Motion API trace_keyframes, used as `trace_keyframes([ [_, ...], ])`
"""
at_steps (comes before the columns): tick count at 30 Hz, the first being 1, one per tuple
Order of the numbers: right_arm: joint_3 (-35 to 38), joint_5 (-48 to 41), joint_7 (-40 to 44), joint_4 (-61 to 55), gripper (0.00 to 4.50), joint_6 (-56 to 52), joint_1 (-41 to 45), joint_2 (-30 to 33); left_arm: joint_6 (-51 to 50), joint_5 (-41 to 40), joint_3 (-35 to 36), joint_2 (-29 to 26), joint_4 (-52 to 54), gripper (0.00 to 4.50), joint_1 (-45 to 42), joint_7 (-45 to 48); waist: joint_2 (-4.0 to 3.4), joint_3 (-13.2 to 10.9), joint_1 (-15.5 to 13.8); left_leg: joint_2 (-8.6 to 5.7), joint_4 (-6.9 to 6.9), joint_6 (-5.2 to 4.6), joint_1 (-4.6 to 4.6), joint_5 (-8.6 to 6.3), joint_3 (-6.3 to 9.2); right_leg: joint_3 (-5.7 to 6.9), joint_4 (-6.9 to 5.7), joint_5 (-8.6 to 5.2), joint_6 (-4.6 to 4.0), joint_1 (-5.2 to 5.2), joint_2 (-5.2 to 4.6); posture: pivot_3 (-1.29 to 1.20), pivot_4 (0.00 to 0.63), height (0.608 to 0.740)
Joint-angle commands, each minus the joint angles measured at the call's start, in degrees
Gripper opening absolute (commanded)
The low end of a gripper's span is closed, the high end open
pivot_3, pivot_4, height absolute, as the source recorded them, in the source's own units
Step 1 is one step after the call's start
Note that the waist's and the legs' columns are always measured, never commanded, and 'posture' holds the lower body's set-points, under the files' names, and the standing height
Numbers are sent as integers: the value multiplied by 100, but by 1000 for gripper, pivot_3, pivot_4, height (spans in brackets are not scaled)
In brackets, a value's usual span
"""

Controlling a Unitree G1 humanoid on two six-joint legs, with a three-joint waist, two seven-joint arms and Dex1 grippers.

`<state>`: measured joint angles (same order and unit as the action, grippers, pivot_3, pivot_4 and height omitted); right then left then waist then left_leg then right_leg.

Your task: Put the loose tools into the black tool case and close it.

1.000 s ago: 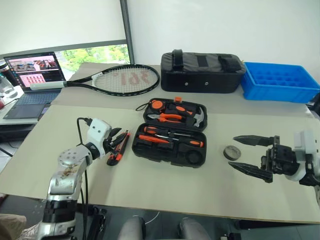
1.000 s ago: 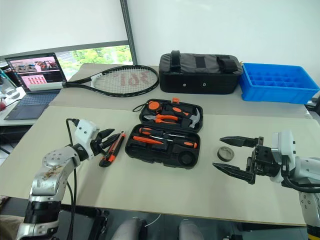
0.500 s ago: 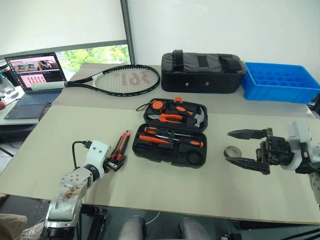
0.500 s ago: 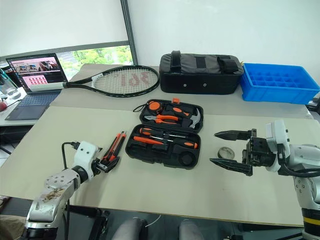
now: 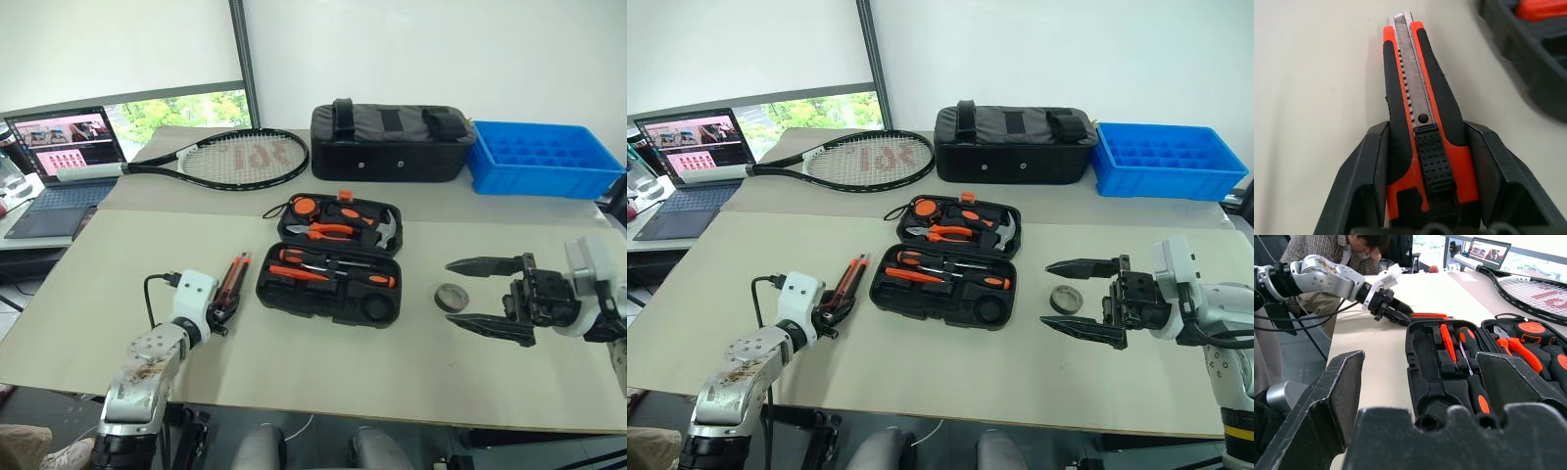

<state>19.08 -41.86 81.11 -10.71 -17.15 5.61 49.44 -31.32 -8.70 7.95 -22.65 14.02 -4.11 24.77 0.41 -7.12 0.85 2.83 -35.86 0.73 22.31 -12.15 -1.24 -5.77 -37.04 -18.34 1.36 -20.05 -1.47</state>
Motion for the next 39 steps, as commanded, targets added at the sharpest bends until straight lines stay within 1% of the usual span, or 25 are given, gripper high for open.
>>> trace_keyframes([
  [1,238,-114,39,6,4227,47,44,81,1130,-488,101,-510,-125,1785,-720,1174,-3,2,-22,0,0,0,3,0,0,1,0,0,0,-2,0,0,150,708],
  [3,214,-88,46,68,4227,67,90,73,1561,-416,-163,-854,-544,1785,-1061,1771,-4,3,-45,-2,1,1,4,1,-1,5,5,1,-1,-1,-1,0,150,708],
  [5,191,-63,59,120,4227,92,124,64,2219,-182,-568,-1178,-1024,1785,-1415,2418,-9,7,-31,-4,4,1,4,1,-4,3,20,1,-1,2,-4,0,150,708],
  [7,171,-59,40,126,4227,90,162,61,2874,-181,-947,-1377,-1485,1785,-1799,3273,-15,6,-22,-6,10,1,4,0,-10,0,29,1,-1,4,-6,0,150,708],
  [8,164,-59,30,125,4227,87,177,60,3081,-215,-1048,-1418,-1659,1785,-1923,3535,-16,7,-21,-6,13,1,5,0,-12,-1,29,1,-1,2,-7,0,150,708],
  [12,251,-75,-27,20,4227,107,58,41,4193,-263,-1700,-1419,-2907,1785,-2823,5234,-15,6,-14,0,17,0,12,0,-12,3,28,0,-1,-8,4,0,150,708],
  [17,503,-107,-149,-209,4227,99,-273,26,5466,101,-2213,-1134,-4560,1785,-3775,6145,-13,5,-12,-1,12,-1,14,0,-12,1,26,0,0,-8,5,0,150,708],
  [22,724,-183,-335,-517,4227,14,-553,33,6315,457,-2466,-807,-5913,1785,-4503,6570,-9,3,-2,-2,8,-3,19,-1,-12,0,27,-1,2,-9,5,0,150,708],
  [25,794,-207,-423,-636,4227,-8,-652,25,6622,546,-2519,-601,-6452,1785,-4798,6731,-3,0,-3,-2,8,-4,20,-1,-10,1,25,-1,2,-10,7,0,150,708],
  [28,830,-222,-525,-716,4227,-15,-691,14,6877,748,-2566,-366,-6920,1785,-5052,6664,2,-4,-7,-3,5,-4,22,-1,-10,1,25,-1,3,-9,6,0,150,708],
  [33,817,-250,-614,-760,4227,-18,-686,34,7032,1055,-2580,-185,-7421,1785,-5308,6485,17,-13,0,-3,5,-4,23,-1,-8,1,24,-1,4,-9,7,0,150,708],
  [38,763,-279,-716,-823,4227,-39,-652,51,6955,1234,-2581,-163,-7601,1785,-5409,6478,22,-16,-1,-3,5,-4,21,-1,-7,1,19,-1,4,-9,7,0,150,708],
  [39,743,-281,-737,-831,4227,-45,-637,53,6938,1233,-2567,-169,-7614,2816,-5423,6491,22,-16,0,-3,3,-4,21,-1,-6,2,17,-1,4,-9,7,0,150,708],
])
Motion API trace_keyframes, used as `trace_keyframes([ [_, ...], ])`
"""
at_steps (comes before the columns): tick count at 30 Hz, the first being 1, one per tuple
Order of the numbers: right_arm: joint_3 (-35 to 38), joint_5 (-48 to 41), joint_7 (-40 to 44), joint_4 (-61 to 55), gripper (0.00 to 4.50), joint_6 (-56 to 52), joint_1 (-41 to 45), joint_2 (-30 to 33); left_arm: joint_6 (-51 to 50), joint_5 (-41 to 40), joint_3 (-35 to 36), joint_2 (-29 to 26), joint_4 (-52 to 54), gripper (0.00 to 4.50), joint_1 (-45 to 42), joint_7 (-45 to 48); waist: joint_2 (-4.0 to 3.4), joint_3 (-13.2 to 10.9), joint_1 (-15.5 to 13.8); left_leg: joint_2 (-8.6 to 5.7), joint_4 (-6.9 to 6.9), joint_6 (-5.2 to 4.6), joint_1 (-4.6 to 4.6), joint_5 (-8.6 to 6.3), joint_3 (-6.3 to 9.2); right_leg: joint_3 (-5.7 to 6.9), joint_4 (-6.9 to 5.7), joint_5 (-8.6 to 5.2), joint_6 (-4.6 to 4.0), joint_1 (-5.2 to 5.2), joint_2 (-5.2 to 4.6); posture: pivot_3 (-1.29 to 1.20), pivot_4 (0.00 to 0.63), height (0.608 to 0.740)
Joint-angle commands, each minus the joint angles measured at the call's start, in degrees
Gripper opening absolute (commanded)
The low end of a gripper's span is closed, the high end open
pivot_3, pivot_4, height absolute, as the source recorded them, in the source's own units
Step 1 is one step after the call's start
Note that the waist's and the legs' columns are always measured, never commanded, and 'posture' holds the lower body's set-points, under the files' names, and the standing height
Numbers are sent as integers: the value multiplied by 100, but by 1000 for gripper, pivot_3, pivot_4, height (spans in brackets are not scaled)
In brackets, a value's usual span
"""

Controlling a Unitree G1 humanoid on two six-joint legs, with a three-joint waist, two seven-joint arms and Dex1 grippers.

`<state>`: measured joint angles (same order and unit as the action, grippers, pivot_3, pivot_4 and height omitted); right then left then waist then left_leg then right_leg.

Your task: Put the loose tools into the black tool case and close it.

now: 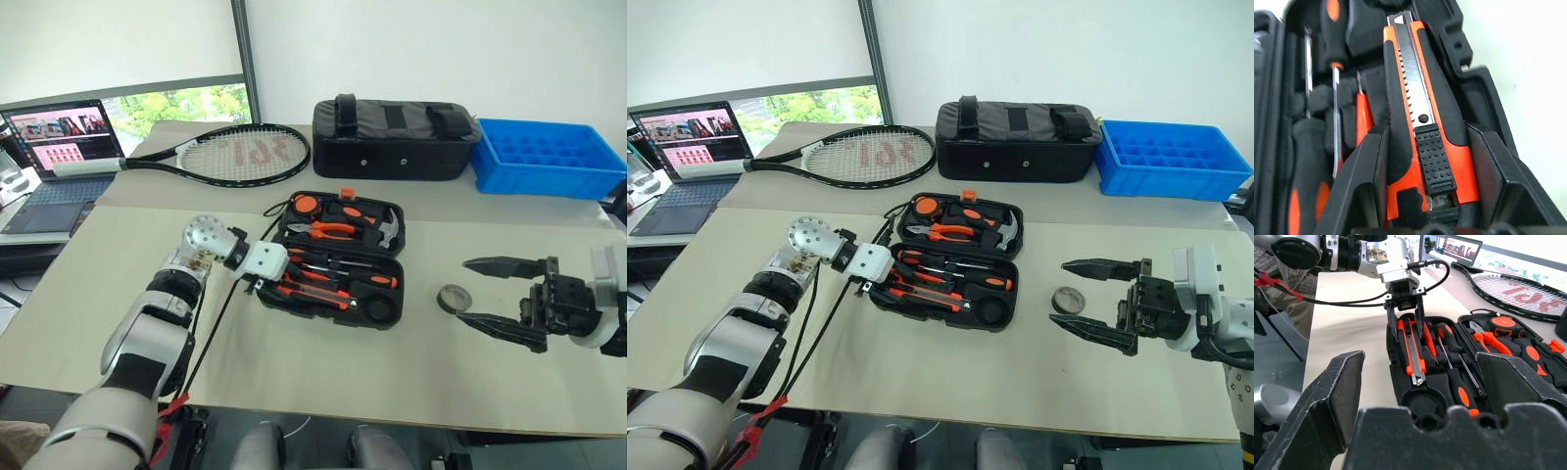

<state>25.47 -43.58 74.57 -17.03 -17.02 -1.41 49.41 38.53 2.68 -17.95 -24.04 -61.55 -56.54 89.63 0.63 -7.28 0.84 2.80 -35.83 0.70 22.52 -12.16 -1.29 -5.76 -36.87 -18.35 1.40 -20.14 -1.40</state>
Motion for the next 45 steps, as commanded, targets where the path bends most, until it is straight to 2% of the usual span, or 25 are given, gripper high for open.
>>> trace_keyframes([
  [1,84,-110,-95,-203,4227,-60,80,56,-3,82,61,-32,-62,3080,-189,-45,1,-1,5,0,-1,0,0,0,0,0,-2,0,0,0,0,0,150,708],
  [5,32,-98,-108,-181,4227,-53,118,56,43,-243,384,30,-22,4461,-241,-140,1,-1,18,1,-1,0,-1,0,1,0,-4,0,0,0,1,0,150,708],
  [10,-25,-76,-107,-136,4227,-43,167,60,-739,-991,987,132,264,4461,-452,172,-3,1,-1,1,-4,0,1,0,2,1,-6,-1,1,-1,2,0,150,708],
  [13,-78,-53,-113,-119,4227,-28,203,39,-1358,-1368,1046,141,591,4461,-425,287,-7,4,2,1,-3,0,1,0,3,2,-7,-2,3,-1,2,0,150,708],
  [14,-98,-49,-120,-120,4227,-23,213,31,-1441,-1385,1022,153,691,3935,-366,287,-8,4,2,1,-3,0,1,0,3,2,-9,-5,8,-1,2,0,150,708],
  [15,-115,-48,-127,-121,4227,-17,221,26,-1506,-1388,987,165,783,3723,-300,287,-8,4,2,1,-3,0,1,0,4,2,-9,-5,9,-1,2,0,150,708],
  [24,-142,-67,-158,-136,4227,-3,222,28,-1172,-957,765,589,699,197,45,102,-7,4,-4,0,-6,0,0,0,5,1,-10,-1,2,0,2,0,150,708],
  [25,-132,-68,-159,-150,4227,-2,201,24,-1199,-945,769,637,651,25,52,100,-7,3,-5,0,-6,0,1,0,5,2,-10,-1,2,0,3,0,150,708],
  [34,-4,-68,-192,-224,4227,25,-5,36,-1085,-560,672,826,28,25,8,-77,0,-1,4,-1,-6,0,1,0,8,1,-11,-2,3,0,4,0,150,708],
  [45,41,24,-200,-210,4227,67,-130,87,-403,320,291,830,-641,25,-33,-577,-1,1,-5,-3,-7,0,-6,0,9,1,-11,-2,4,8,4,0,150,708],
])
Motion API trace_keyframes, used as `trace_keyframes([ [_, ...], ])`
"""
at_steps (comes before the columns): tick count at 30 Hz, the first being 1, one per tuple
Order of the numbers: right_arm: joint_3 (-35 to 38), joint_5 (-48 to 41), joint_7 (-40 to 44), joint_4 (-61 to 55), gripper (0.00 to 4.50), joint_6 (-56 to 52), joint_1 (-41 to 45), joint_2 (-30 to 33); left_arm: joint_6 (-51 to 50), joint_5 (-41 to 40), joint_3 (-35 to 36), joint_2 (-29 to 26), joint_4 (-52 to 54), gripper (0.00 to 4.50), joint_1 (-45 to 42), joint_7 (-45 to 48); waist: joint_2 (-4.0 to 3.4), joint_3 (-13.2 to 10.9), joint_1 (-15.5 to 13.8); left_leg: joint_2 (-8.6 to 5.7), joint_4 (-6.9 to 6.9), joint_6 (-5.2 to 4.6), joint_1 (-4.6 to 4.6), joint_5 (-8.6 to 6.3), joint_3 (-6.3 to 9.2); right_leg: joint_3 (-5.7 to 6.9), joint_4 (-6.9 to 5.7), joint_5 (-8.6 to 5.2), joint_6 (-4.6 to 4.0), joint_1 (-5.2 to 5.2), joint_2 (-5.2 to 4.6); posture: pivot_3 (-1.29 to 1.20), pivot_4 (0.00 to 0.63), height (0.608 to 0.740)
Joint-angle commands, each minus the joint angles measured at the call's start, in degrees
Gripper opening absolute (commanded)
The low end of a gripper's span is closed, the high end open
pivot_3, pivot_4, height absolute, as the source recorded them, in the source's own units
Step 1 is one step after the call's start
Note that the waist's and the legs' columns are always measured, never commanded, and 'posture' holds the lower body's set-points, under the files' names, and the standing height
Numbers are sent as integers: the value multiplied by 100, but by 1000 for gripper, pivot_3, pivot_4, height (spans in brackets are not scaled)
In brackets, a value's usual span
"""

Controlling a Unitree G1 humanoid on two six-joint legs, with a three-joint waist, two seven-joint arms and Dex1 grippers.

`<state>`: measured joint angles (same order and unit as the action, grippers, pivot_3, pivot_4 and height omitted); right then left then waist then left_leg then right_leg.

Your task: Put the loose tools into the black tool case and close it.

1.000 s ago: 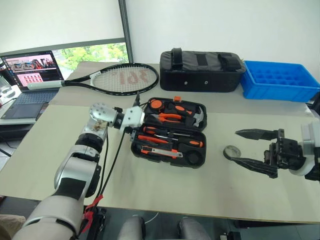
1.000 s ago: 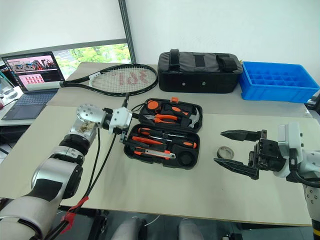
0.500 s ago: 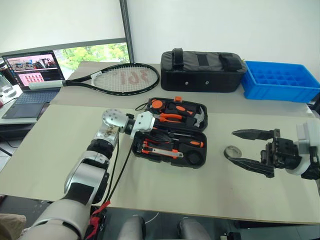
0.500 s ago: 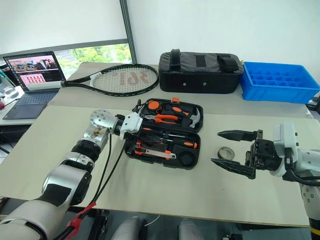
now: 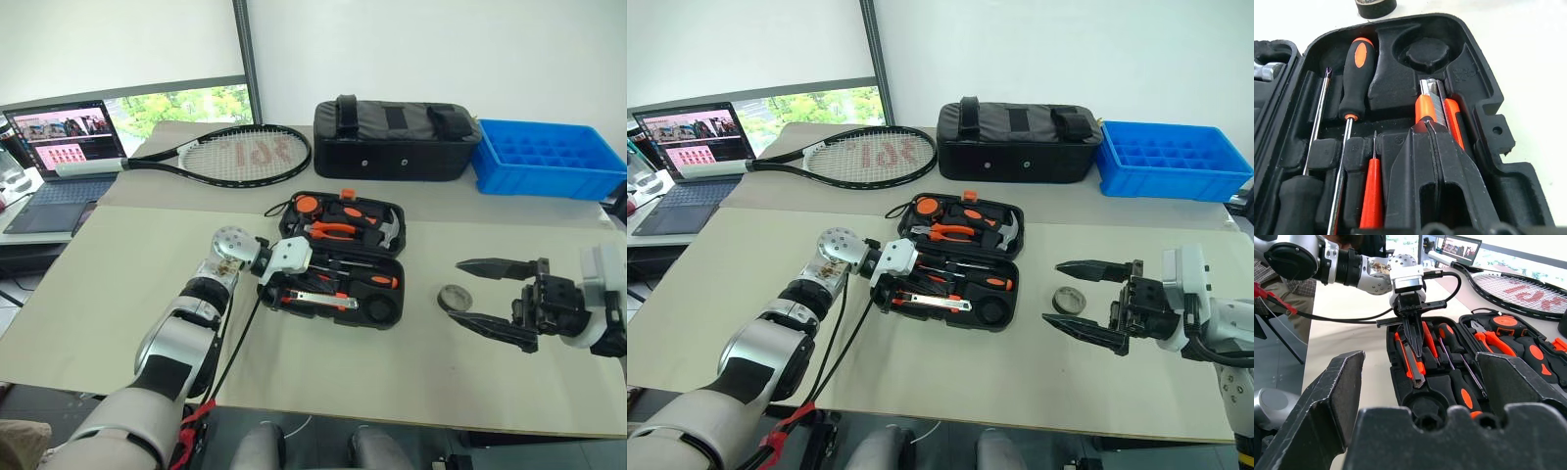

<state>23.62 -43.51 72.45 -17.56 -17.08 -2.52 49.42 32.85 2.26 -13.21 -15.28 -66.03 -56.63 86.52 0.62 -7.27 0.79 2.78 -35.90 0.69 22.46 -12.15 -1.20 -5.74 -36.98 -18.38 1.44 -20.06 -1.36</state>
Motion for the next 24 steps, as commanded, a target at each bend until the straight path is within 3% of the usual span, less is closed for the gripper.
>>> trace_keyframes([
  [1,227,43,5,-151,4227,80,-45,93,243,457,-237,-57,-227,25,-16,-369,-4,3,1,0,0,0,-2,0,0,0,0,-1,1,2,0,0,150,708],
  [9,72,523,-131,-40,4227,168,-157,136,1151,1150,-756,-139,-331,25,238,-980,-20,22,3,-1,-8,-1,-21,1,2,-2,-5,-15,34,22,0,0,150,708],
  [15,-120,946,-229,187,4227,262,2,144,1156,869,-500,-42,-311,25,221,-1242,-21,34,-7,-3,-11,-1,-32,1,2,-2,-4,-16,35,37,-1,0,150,708],
  [21,-871,2097,-581,804,4227,367,366,434,159,-107,299,-37,72,25,-179,-820,-22,33,-2,-4,-20,-2,-8,3,2,-2,-11,-14,38,10,-1,0,150,708],
  [22,-1072,2392,-679,932,4227,355,454,528,-218,-361,438,-99,306,420,-231,-528,-22,33,1,-4,-19,-6,13,6,2,-2,-13,-13,38,-10,1,0,150,708],
  [24,-1441,2827,-809,1219,4227,266,710,665,-1017,-833,649,-294,915,697,-259,46,-35,30,30,-3,-13,-7,19,6,3,-2,-12,-4,22,-20,4,0,150,708],
])
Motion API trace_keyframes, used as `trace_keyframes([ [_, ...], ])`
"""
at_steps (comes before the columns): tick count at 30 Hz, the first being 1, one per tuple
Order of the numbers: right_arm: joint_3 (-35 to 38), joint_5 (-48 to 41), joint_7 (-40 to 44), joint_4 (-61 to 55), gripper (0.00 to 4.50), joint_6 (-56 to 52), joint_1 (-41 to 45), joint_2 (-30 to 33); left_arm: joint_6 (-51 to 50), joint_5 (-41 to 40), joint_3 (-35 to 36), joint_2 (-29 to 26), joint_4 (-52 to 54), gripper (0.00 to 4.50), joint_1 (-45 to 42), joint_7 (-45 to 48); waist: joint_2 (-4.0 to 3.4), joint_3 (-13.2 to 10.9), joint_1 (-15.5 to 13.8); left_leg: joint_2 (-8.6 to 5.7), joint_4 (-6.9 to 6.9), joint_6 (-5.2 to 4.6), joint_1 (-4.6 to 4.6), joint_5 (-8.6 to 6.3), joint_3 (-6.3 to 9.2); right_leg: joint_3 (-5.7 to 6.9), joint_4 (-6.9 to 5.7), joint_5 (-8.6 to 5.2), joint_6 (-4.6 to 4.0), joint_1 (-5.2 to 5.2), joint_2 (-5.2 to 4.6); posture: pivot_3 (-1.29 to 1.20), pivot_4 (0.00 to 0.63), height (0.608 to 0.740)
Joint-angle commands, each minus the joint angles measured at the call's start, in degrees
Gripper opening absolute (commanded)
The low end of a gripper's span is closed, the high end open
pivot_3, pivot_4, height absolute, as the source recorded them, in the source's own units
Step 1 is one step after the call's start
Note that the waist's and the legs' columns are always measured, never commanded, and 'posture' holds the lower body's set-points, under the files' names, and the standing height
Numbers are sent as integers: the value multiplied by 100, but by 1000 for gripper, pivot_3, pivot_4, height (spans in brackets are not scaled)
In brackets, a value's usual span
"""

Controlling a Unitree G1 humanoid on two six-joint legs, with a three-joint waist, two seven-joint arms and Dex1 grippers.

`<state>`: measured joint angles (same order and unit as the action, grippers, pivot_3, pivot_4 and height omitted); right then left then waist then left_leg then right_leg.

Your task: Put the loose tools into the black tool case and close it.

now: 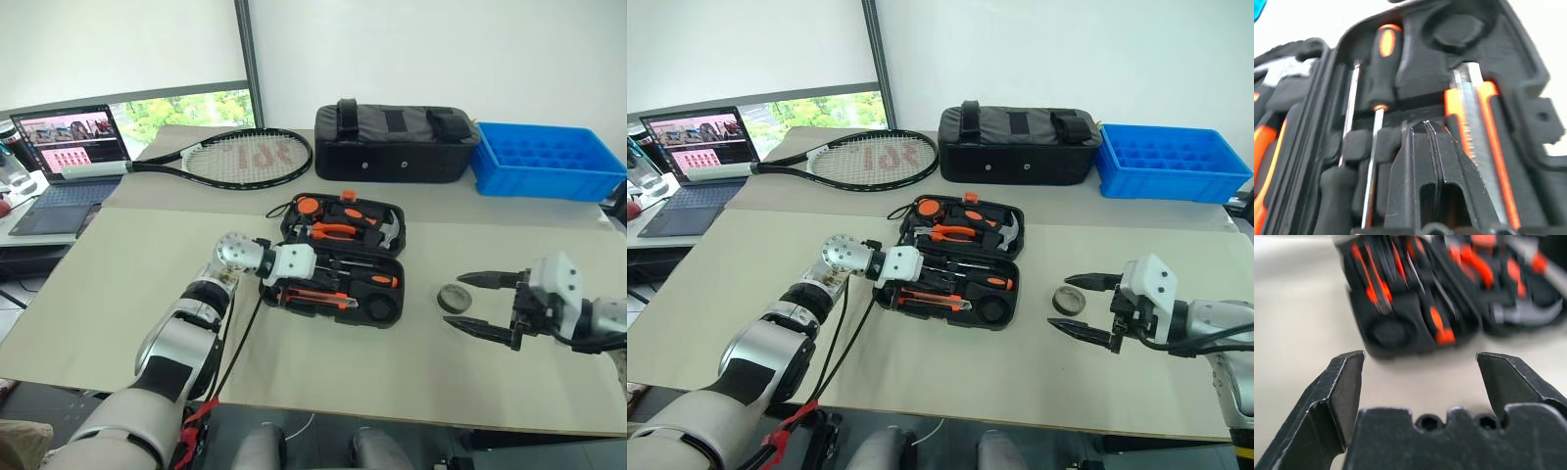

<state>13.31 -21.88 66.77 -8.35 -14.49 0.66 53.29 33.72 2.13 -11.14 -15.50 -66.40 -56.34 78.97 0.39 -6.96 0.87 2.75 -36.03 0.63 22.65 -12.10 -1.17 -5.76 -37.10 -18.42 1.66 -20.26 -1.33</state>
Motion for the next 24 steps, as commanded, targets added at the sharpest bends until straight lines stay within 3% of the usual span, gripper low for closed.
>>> trace_keyframes([
  [1,-518,753,-252,419,4227,22,504,291,-1522,-1001,477,-395,1344,1234,-235,1062,-19,-4,28,0,5,0,7,0,0,-1,-1,6,-11,-7,0,0,150,708],
  [3,-686,837,-242,605,4227,-50,702,292,-2477,-1451,342,-755,2339,1737,1,1316,-26,-2,34,2,9,-2,18,1,4,1,2,8,-14,-16,3,0,150,708],
  [9,-1068,1019,-71,1084,4227,13,1107,233,-4599,-2606,30,-1850,4969,3857,759,1353,-53,6,29,4,11,-5,8,-1,16,2,4,6,-15,-2,6,0,150,708],
  [11,-1234,1123,-77,1250,3710,68,1258,166,-4992,-2847,28,-2139,5623,4500,965,1353,-43,0,22,6,10,-5,10,-1,18,2,6,6,-15,-1,6,0,150,708],
  [12,-1324,1187,-66,1326,3562,113,1324,151,-5127,-2927,45,-2249,5890,4500,1059,1353,-37,-4,18,6,10,-5,10,-1,19,3,7,6,-15,-1,7,0,150,708],
  [22,-1475,1315,44,1673,140,354,1601,107,-5539,-3141,165,-2587,6839,4500,1489,1348,-37,-4,-5,6,2,-3,3,0,19,2,9,4,-14,8,7,0,150,708],
  [24,-1440,1288,42,1638,53,369,1687,89,-5489,-3092,173,-2606,6814,4500,1506,1336,-37,-4,1,6,2,-4,2,1,19,2,9,5,-15,8,7,0,150,708],
])
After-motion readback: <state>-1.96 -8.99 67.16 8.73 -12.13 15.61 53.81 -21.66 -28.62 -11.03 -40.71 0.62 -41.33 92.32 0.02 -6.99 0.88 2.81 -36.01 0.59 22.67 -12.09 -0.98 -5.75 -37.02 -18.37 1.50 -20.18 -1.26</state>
